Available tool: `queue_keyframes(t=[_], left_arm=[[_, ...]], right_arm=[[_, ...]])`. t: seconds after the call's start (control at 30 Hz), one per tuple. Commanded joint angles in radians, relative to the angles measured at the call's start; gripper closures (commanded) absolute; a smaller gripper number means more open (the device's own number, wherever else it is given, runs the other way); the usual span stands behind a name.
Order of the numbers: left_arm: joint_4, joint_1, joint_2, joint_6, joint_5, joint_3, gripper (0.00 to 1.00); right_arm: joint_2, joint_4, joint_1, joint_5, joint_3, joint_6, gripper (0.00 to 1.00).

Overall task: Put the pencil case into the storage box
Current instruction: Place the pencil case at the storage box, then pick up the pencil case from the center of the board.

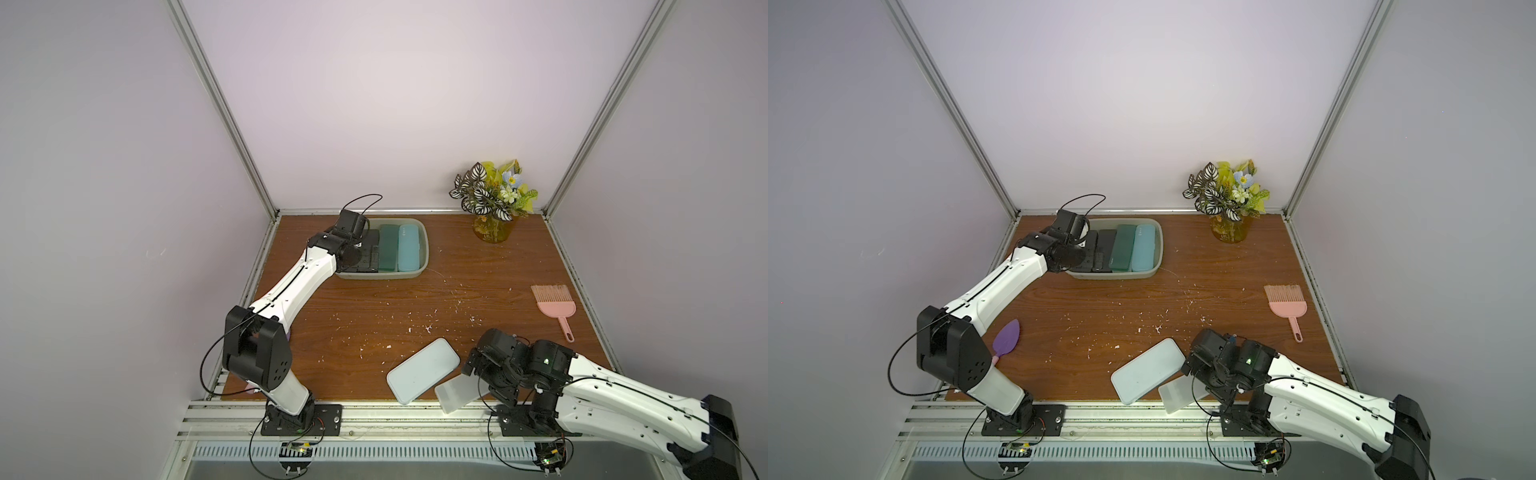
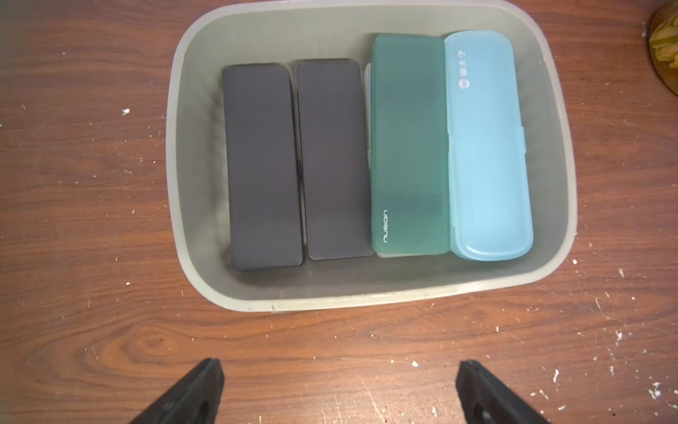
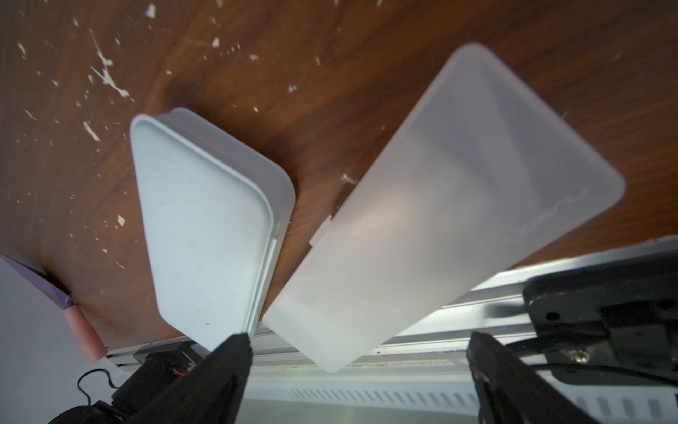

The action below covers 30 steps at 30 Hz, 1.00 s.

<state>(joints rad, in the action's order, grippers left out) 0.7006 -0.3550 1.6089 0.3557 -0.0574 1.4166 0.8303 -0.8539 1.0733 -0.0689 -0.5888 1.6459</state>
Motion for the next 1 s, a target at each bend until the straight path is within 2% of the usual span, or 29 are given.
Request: queue_keyframes(t=[0.0,0.4,0.57,0.7,0.97], left_arm=[[0.008,0.020,-0.026,0.006,-0.018,-0.014,0.00],[0.008,0.028,-0.027,-0.003,-0.016,-0.034,0.00],[0.007,0.030,-0.026,-0.003,-0.015,-0.041,0.00],[0.007,0.030,-0.021,-0.004,-0.013,-0.035,0.00],[0.008,0.030,-0.014,-0.009,-0.014,-0.037,0.00]], right_arm=[[0.013,0.003,0.050,0.019,-0.003,0.144,0.01],[0.028,0.070,0.077,0.072,0.086,0.260,0.01],[0.035,0.091,0.075,0.146,0.090,0.288,0.01],[0.063,0.126,0.060,0.185,0.098,0.271,0.01],[0.132,0.235,-0.036,0.164,0.133,0.188,0.01]])
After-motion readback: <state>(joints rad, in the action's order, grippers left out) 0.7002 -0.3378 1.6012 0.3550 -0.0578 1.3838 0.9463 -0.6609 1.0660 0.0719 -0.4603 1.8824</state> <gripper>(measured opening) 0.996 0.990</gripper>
